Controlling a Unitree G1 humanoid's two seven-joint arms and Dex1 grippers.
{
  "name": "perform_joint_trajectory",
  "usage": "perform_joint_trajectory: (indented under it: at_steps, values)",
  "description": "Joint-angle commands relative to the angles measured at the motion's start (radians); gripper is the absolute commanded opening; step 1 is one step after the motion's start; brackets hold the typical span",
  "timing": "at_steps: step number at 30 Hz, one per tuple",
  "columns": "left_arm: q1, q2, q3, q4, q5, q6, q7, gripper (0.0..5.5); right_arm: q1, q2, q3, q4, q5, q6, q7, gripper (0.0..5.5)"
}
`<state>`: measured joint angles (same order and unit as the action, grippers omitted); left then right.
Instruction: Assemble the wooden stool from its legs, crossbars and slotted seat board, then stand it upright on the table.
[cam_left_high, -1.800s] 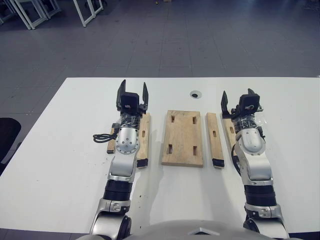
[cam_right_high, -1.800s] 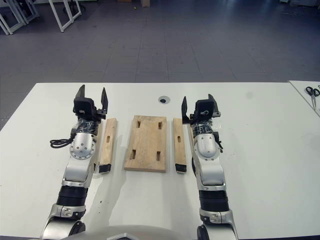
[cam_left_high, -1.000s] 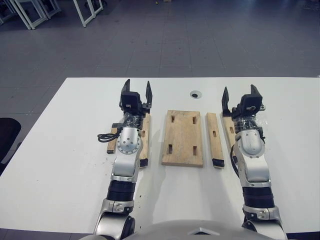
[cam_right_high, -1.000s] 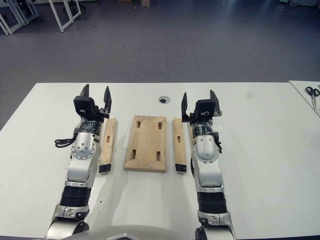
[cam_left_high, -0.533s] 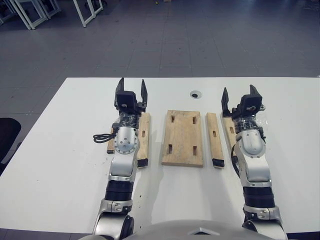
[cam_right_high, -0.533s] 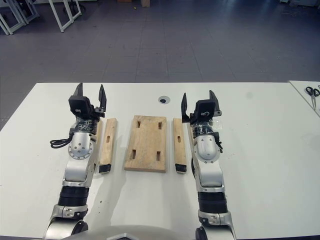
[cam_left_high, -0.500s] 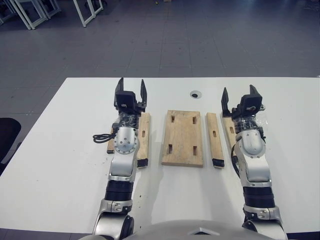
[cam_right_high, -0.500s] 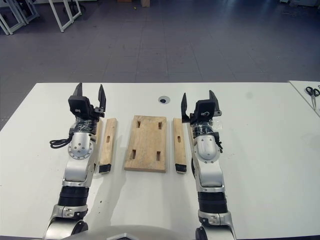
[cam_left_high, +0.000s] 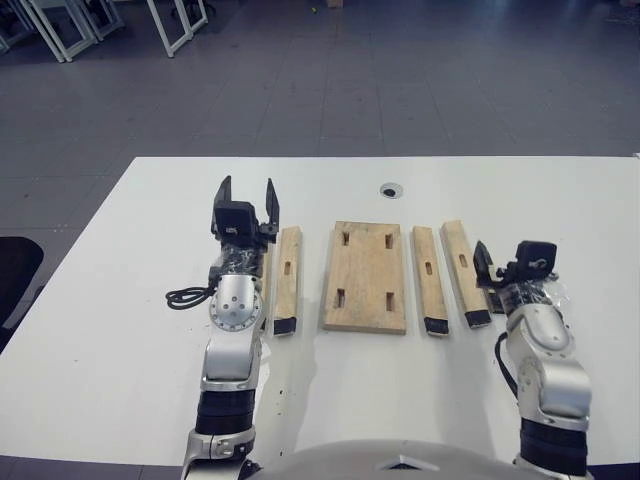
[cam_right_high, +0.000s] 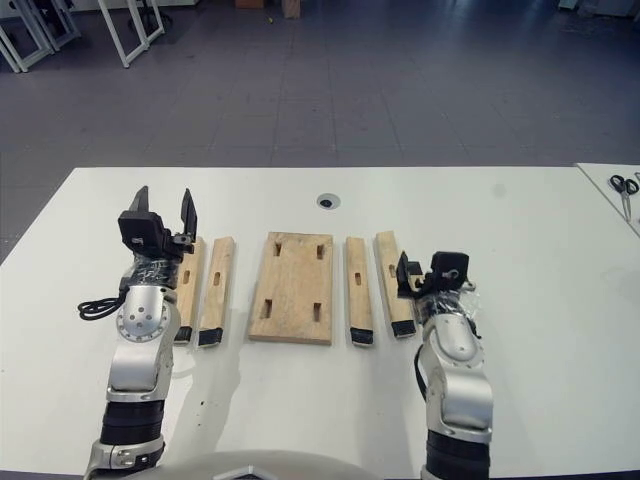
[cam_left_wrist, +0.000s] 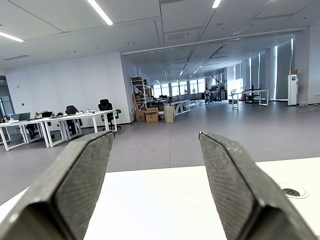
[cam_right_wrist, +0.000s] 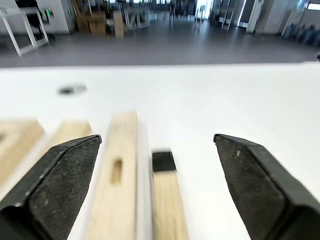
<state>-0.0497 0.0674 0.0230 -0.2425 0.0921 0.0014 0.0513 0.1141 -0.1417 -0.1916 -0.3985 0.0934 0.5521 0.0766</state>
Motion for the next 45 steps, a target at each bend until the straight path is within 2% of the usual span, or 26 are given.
perform_joint_trajectory:
  at_steps: [1, 10, 18, 27, 33, 40, 42, 45]
  values:
    - [0.008, 0.011, 0.001, -0.009, 0.000, 0.021, -0.016, 3.17, 0.058, -0.024, -0.010, -0.005, 0.008, 0.024, 0.022, 4.15]
    - [-0.028, 0.018, -0.001, 0.040, -0.002, 0.007, -0.032, 3.17, 0.080, -0.036, -0.027, 0.117, -0.024, -0.079, 0.002, 4.15]
    - [-0.057, 0.014, 0.001, 0.084, 0.006, -0.013, -0.027, 3.17, 0.092, -0.107, 0.070, 0.217, -0.160, -0.141, -0.003, 4.15]
    - [-0.051, 0.014, 0.004, 0.094, 0.009, -0.020, -0.022, 3.17, 0.096, -0.047, 0.051, 0.230, -0.038, -0.165, 0.061, 4.15]
    - [-0.057, 0.012, 0.005, 0.101, 0.008, -0.022, -0.020, 3.17, 0.075, -0.010, -0.033, 0.290, 0.098, -0.102, 0.078, 2.98]
    - [-0.058, -0.010, 0.010, 0.103, -0.001, -0.021, -0.005, 3.17, 0.088, -0.074, 0.019, 0.363, -0.024, -0.129, 0.030, 1.52]
    - [-0.062, -0.012, 0.011, 0.105, -0.001, -0.021, -0.005, 3.17, 0.084, -0.081, 0.030, 0.367, -0.044, -0.165, 0.024, 1.28]
    - [-0.079, -0.020, 0.013, 0.088, -0.035, 0.014, -0.026, 3.17, 0.044, -0.079, 0.022, 0.319, -0.039, -0.257, 0.024, 1.28]
